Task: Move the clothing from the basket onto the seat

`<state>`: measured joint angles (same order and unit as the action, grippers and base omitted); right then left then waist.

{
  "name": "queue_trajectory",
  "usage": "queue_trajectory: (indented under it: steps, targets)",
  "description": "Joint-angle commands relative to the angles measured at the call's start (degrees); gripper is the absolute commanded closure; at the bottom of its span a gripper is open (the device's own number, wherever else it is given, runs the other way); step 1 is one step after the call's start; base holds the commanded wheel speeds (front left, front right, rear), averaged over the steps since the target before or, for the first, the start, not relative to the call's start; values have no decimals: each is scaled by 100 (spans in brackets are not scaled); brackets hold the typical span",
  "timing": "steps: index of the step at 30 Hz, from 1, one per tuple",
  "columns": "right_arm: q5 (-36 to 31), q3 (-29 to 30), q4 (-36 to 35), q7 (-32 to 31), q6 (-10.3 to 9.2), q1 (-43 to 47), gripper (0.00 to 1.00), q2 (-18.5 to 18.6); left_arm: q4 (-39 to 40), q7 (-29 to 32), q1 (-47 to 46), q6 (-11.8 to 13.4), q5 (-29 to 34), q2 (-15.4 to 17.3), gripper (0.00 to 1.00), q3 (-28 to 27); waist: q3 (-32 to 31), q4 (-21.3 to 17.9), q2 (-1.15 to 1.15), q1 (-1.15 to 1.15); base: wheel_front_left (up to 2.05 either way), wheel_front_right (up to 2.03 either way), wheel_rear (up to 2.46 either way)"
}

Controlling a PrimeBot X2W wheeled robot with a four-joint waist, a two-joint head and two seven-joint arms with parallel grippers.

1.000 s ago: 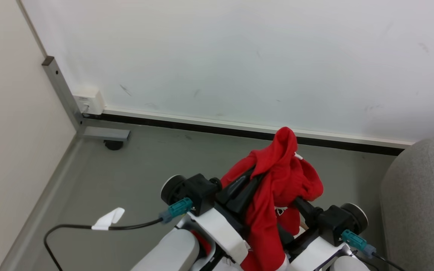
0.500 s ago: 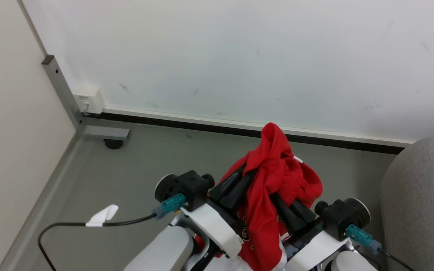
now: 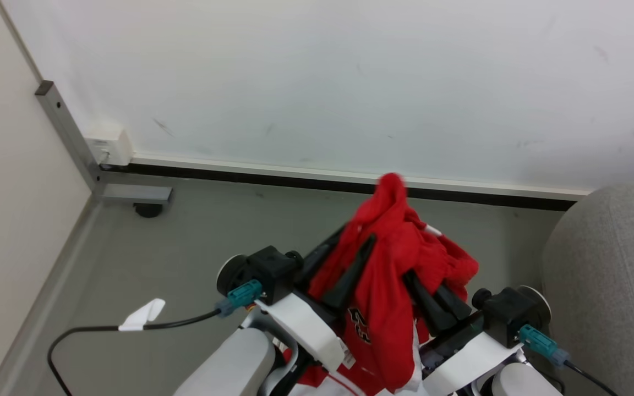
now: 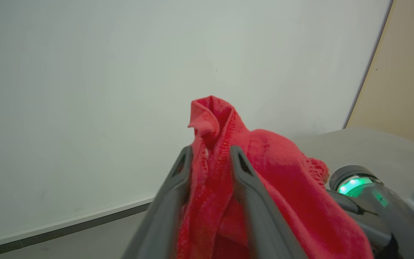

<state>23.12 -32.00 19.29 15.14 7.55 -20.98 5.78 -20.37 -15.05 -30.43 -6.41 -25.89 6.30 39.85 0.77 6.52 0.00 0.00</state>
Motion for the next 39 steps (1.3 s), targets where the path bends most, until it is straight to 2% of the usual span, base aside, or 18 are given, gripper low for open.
queue_trajectory:
  steps: [1,12,25,39]
  targets:
    - [-47,78,-57,1,-12,64,100,38,-32,-9,70,29,-38,55,0,-27,56,-78,0,0,0,0,0]
    - [-204,535,-314,1,-12,139,100,258,187,-11,320,53,60,138,0,-140,228,-704,0,0,0,0,0]
    - [-486,1223,-630,1,-12,256,100,471,476,-11,400,-29,405,182,0,-234,402,-1935,0,0,0,0,0]
    - [-415,1287,-796,1,-12,487,100,467,378,-12,507,-57,665,140,0,-255,422,-3124,0,0,0,0,0]
